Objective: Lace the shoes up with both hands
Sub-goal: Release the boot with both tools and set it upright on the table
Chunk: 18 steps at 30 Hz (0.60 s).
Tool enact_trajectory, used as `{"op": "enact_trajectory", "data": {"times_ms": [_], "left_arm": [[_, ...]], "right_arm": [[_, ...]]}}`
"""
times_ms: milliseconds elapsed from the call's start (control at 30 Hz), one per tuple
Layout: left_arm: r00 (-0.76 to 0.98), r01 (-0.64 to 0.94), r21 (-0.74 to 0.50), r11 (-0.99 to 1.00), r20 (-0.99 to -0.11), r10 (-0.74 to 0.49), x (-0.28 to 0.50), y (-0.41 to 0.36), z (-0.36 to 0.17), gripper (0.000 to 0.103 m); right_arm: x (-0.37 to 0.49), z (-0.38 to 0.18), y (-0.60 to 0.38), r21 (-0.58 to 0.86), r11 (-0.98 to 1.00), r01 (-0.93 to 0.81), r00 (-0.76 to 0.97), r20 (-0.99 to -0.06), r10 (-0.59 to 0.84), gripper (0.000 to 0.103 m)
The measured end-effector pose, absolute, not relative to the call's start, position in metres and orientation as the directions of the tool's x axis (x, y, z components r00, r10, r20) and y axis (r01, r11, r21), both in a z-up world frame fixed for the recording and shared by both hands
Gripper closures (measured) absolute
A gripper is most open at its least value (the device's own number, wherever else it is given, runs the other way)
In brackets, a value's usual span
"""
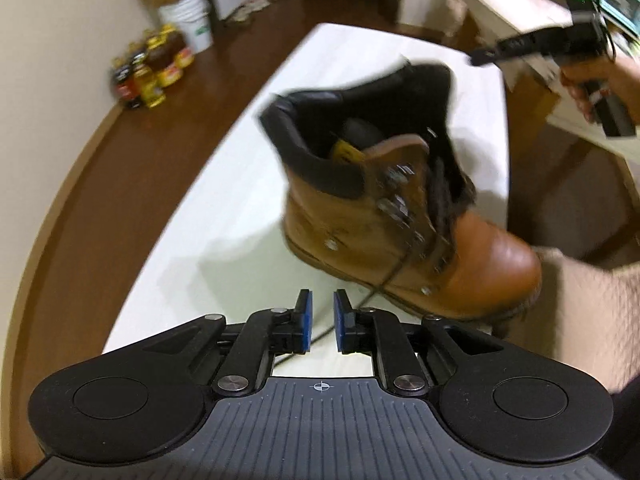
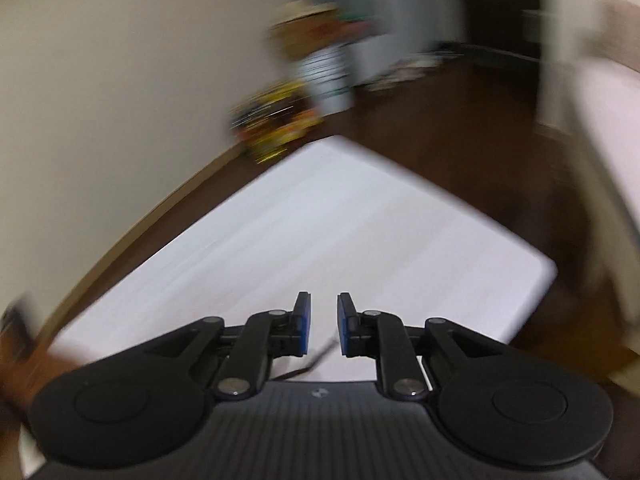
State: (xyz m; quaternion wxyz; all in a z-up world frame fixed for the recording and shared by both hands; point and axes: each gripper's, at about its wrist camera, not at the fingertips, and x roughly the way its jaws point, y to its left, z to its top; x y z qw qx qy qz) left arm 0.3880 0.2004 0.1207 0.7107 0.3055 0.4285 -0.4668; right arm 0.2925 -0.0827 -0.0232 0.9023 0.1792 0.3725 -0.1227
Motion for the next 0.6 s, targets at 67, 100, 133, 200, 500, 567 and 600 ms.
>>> {"op": "enact_trajectory", "data": {"times_ms": [67,100,133,200,500,567,600], "left_arm": [[0.183,0.951,0.053,0.306,-0.89,-0.417,0.377,0.196,0.114,0.088],[0.18,0.96,0.064,0.273,-0.887,-0.425,0.37,0.196,0.111,0.088],[0.181,0.969,0.082,0.235,-0.88,-0.44,0.364,0.195,0.109,0.088],[0.184,0.98,0.123,0.156,-0.86,-0.475,0.354,0.193,0.103,0.088],[0.212,0.975,0.215,0.057,-0.822,-0.529,0.344,0.183,0.086,0.087],[0.225,0.973,0.219,0.072,-0.829,-0.513,0.344,0.174,0.084,0.087],[0.231,0.972,0.222,0.079,-0.833,-0.503,0.343,0.169,0.083,0.088]], "right_arm": [[0.295,-0.017,-0.041,0.167,0.966,0.199,0.686,-0.727,-0.016,0.086],[0.295,-0.014,-0.025,0.139,0.98,0.141,0.684,-0.73,0.005,0.086],[0.295,-0.012,-0.012,0.111,0.989,0.094,0.68,-0.733,0.017,0.085],[0.293,-0.009,0.024,0.031,0.999,-0.029,0.663,-0.748,0.043,0.084],[0.305,-0.033,0.101,-0.209,0.93,-0.301,0.61,-0.792,0.019,0.08],[0.312,-0.036,0.097,-0.21,0.92,-0.33,0.608,-0.793,0.037,0.08],[0.315,-0.038,0.095,-0.22,0.905,-0.364,0.609,-0.791,0.052,0.079]]}}
